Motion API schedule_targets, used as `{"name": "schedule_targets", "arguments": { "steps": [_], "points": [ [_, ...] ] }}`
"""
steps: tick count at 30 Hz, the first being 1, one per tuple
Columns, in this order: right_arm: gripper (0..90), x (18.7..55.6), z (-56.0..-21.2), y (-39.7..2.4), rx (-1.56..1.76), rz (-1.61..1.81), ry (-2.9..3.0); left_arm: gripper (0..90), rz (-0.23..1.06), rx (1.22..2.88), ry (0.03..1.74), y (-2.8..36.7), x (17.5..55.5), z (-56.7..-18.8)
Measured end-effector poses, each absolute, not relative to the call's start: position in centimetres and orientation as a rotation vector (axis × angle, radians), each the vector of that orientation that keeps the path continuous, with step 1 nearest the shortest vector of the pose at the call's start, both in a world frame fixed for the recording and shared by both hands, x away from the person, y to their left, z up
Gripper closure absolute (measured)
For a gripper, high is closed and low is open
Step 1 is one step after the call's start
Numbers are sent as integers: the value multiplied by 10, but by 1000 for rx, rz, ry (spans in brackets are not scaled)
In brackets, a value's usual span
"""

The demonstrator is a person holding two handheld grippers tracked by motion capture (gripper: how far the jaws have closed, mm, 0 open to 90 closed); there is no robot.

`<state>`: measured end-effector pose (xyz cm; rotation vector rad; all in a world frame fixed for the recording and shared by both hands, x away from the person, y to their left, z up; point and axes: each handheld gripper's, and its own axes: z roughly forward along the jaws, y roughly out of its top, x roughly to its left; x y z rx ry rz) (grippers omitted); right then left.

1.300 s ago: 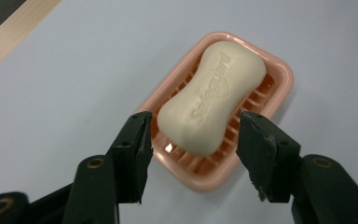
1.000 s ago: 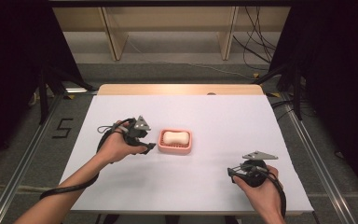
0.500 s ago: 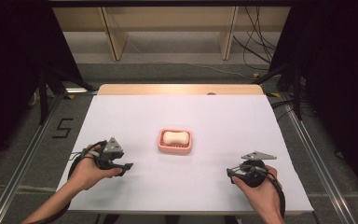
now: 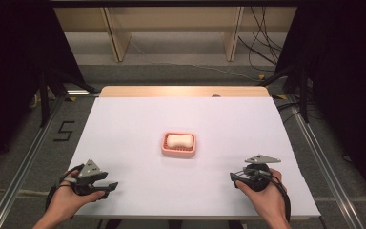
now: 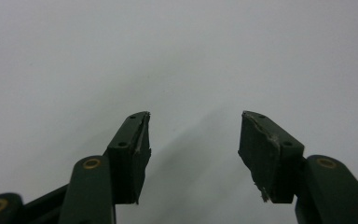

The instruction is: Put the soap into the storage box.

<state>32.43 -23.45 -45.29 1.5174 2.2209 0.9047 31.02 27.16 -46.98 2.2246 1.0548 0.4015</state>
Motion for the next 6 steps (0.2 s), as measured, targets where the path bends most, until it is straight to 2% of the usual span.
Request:
{"name": "schedule_targets", "arguments": {
  "steps": [6],
  "points": [
    [441,325,-453,-228,1535,895,2238,421,397,2220,1057,278,299,-469]
  ]
}}
